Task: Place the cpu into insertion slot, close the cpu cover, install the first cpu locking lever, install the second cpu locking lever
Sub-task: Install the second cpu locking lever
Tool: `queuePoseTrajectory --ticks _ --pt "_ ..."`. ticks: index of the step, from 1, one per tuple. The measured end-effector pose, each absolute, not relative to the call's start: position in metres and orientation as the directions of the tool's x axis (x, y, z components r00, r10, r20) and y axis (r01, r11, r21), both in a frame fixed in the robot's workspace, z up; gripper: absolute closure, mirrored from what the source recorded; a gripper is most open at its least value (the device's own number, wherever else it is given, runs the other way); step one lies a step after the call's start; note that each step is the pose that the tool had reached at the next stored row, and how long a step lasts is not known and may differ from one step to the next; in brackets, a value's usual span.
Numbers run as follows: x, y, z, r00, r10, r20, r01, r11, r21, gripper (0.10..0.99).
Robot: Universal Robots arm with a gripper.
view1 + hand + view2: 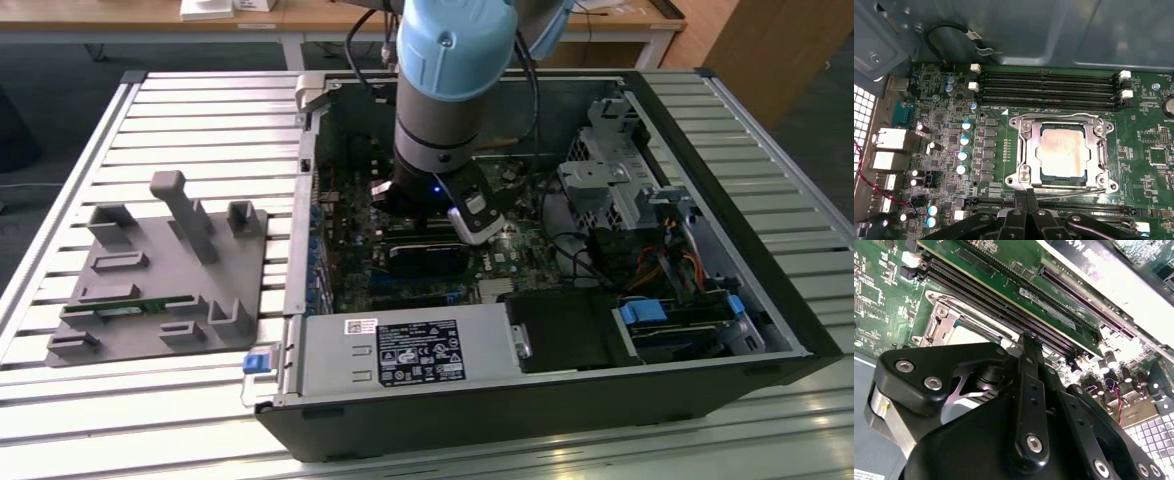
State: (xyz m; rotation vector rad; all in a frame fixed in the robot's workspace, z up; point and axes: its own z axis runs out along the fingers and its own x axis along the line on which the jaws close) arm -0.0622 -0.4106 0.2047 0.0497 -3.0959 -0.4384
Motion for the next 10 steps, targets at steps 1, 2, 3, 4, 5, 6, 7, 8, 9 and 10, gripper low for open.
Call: queuePoseTrajectory --ticks 1,2,3,4,5,6,7,8,9,10 --pt "-0.0625 -0.4107 0.2043 -0.999 -0.033 0.01 -0.029 0.96 0.278 0.98" --pt "-0.0629 -0.4108 0.2039 -0.999 -0.033 0.01 -0.029 0.96 0.278 0.98" --pt "-0.0632 -0.411 0.2033 -0.999 -0.034 0.01 -0.029 0.96 0.278 0.98" --pt "-0.0633 -0.411 0.2026 -0.999 -0.034 0.01 -0.03 0.96 0.278 0.98" --pt "-0.0636 -0.411 0.2019 -0.999 -0.034 0.01 -0.029 0.96 0.279 0.98" --pt "-0.0637 -0.411 0.2015 -0.999 -0.033 0.01 -0.029 0.96 0.279 0.98" --pt "-0.0638 -0.411 0.2013 -0.999 -0.033 0.01 -0.029 0.96 0.278 0.98" --pt "-0.0638 -0.411 0.201 -0.999 -0.033 0.01 -0.029 0.96 0.278 0.98" --pt "-0.0638 -0.411 0.2006 -0.999 -0.034 0.01 -0.029 0.96 0.279 0.98" --pt "-0.0638 -0.411 0.2002 -0.999 -0.034 0.01 -0.029 0.96 0.279 0.98"
